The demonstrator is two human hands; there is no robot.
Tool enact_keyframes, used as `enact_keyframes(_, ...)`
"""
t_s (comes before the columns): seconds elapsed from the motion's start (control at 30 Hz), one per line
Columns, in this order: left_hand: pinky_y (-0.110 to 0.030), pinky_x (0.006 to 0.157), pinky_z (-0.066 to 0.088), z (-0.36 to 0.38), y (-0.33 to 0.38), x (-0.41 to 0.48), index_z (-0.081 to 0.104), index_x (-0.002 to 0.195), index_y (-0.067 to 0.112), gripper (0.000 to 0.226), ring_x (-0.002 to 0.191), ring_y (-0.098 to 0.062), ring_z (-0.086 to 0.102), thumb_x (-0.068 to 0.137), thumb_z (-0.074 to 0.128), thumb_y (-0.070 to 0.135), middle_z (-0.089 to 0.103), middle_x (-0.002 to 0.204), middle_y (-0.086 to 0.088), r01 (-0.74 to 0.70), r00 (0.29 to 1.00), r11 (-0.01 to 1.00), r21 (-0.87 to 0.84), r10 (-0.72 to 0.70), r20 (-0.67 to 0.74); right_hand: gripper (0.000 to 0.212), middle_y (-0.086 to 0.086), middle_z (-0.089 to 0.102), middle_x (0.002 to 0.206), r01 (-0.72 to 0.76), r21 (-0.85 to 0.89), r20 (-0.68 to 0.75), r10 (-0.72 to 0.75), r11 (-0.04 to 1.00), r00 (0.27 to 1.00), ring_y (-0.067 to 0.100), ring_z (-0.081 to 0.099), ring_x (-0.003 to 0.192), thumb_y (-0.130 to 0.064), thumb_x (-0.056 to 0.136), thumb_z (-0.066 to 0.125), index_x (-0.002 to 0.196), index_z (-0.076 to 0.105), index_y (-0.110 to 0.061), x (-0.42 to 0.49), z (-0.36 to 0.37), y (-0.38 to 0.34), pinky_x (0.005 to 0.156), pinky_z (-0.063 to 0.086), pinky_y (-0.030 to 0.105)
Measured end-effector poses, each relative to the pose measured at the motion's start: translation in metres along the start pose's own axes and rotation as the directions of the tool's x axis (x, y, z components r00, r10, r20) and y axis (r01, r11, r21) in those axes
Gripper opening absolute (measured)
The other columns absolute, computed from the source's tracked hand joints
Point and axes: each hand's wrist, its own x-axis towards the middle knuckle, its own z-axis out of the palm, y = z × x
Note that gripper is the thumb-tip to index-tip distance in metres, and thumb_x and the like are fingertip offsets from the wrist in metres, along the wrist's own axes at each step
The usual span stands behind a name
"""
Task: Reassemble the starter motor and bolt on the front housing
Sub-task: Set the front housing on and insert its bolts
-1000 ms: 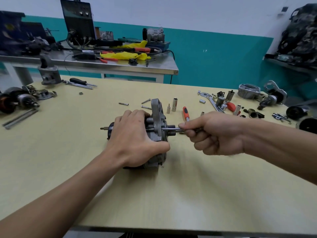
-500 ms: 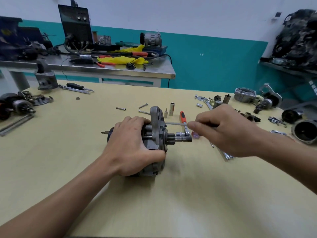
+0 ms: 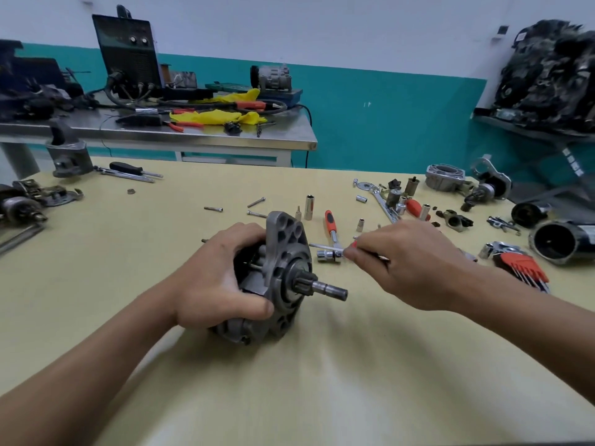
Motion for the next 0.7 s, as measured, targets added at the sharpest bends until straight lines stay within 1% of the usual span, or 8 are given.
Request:
enact_keyframes(0.07, -0.048, 0.09, 0.051, -0.004, -0.003, 0.001, 0.065, 0.114, 0.022, 0.066, 0.103, -0.025, 0.063, 0.05, 0.074, 0.034, 0.064, 0.108, -0.007, -0.018, 0.999, 0.999, -0.026, 0.018, 0.028, 0.055, -0.003, 0.052, 0.058, -0.027, 0.021, 0.018, 0.027, 0.999, 0.999, 0.02, 0.045, 0.057, -0.056, 0.095, 0.021, 0.07, 0.053, -0.019, -0.005, 0.003, -0.001, 0.057, 0.044, 0.04)
enact_keyframes(0.17, -0.049, 0.089, 0.051, -0.005, -0.005, 0.003, 0.066, 0.115, 0.023, 0.065, 0.104, -0.027, 0.063, 0.051, 0.075, 0.034, 0.065, 0.107, -0.007, -0.041, 0.999, 0.998, -0.037, 0.042, 0.028, 0.043, -0.004, 0.04, 0.053, -0.039, 0.073, 0.045, 0.036, 0.997, 0.998, 0.016, 0.037, 0.051, -0.046, 0.1, 0.034, 0.065, 0.042, -0.024, -0.011, 0.005, -0.004, 0.054, 0.037, 0.038)
enact_keyframes(0.27, -0.047, 0.09, 0.051, -0.006, -0.006, 0.003, 0.066, 0.116, 0.028, 0.066, 0.105, -0.024, 0.063, 0.051, 0.075, 0.035, 0.066, 0.109, -0.003, -0.056, 0.998, 0.998, -0.038, 0.058, 0.028, 0.042, -0.006, 0.04, 0.054, -0.06, 0.081, 0.084, 0.053, 0.995, 0.995, 0.012, 0.036, 0.05, -0.044, 0.102, 0.037, 0.065, 0.042, -0.026, -0.012, 0.007, -0.007, 0.054, 0.031, 0.034)
enact_keyframes(0.37, -0.043, 0.09, 0.051, -0.006, -0.005, 0.003, 0.066, 0.118, 0.031, 0.067, 0.106, -0.021, 0.063, 0.051, 0.075, 0.036, 0.067, 0.111, 0.0, -0.067, 0.997, 0.997, -0.035, 0.068, 0.035, 0.041, -0.005, 0.042, 0.056, -0.061, 0.089, 0.075, 0.055, 0.994, 0.996, 0.012, 0.037, 0.052, -0.045, 0.102, 0.035, 0.068, 0.044, -0.024, -0.009, 0.008, -0.011, 0.054, 0.033, 0.035)
enact_keyframes(0.47, -0.033, 0.088, 0.05, -0.006, -0.004, 0.002, 0.066, 0.116, 0.035, 0.066, 0.106, -0.019, 0.063, 0.05, 0.074, 0.036, 0.067, 0.11, 0.005, -0.075, 0.997, 0.997, -0.032, 0.076, 0.031, 0.043, -0.004, 0.044, 0.058, -0.05, 0.087, 0.064, 0.044, 0.995, 0.997, 0.017, 0.042, 0.055, -0.046, 0.102, 0.033, 0.068, 0.045, -0.023, -0.004, 0.01, -0.017, 0.055, 0.038, 0.037)
enact_keyframes(0.57, -0.029, 0.087, 0.049, -0.006, -0.004, 0.002, 0.066, 0.114, 0.036, 0.065, 0.106, -0.017, 0.062, 0.05, 0.073, 0.037, 0.066, 0.109, 0.006, -0.081, 0.996, 0.996, -0.03, 0.082, 0.027, 0.042, -0.004, 0.042, 0.059, -0.032, 0.027, 0.055, 0.03, 0.999, 0.998, 0.024, 0.041, 0.058, -0.046, 0.102, 0.03, 0.07, 0.042, -0.022, 0.0, 0.011, -0.019, 0.055, 0.032, 0.036)
enact_keyframes(0.63, -0.033, 0.088, 0.049, -0.006, -0.005, 0.002, 0.065, 0.115, 0.036, 0.065, 0.106, -0.018, 0.062, 0.05, 0.073, 0.037, 0.066, 0.109, 0.005, -0.075, 0.997, 0.997, -0.033, 0.076, 0.028, 0.041, -0.005, 0.039, 0.059, -0.009, -0.036, 0.062, 0.011, 0.999, 0.998, 0.024, 0.041, 0.058, -0.047, 0.102, 0.027, 0.072, 0.041, -0.023, 0.0, 0.011, -0.019, 0.055, 0.028, 0.034)
enact_keyframes(0.7, -0.038, 0.088, 0.05, -0.006, -0.006, 0.003, 0.065, 0.116, 0.033, 0.066, 0.106, -0.02, 0.062, 0.05, 0.074, 0.038, 0.066, 0.11, 0.002, -0.066, 0.997, 0.998, -0.025, 0.067, 0.037, 0.039, -0.006, 0.04, 0.062, 0.043, -0.121, 0.058, -0.036, 0.992, 0.998, 0.026, 0.046, 0.06, -0.046, 0.103, 0.024, 0.076, 0.041, -0.023, 0.0, 0.011, -0.018, 0.053, 0.03, 0.034)
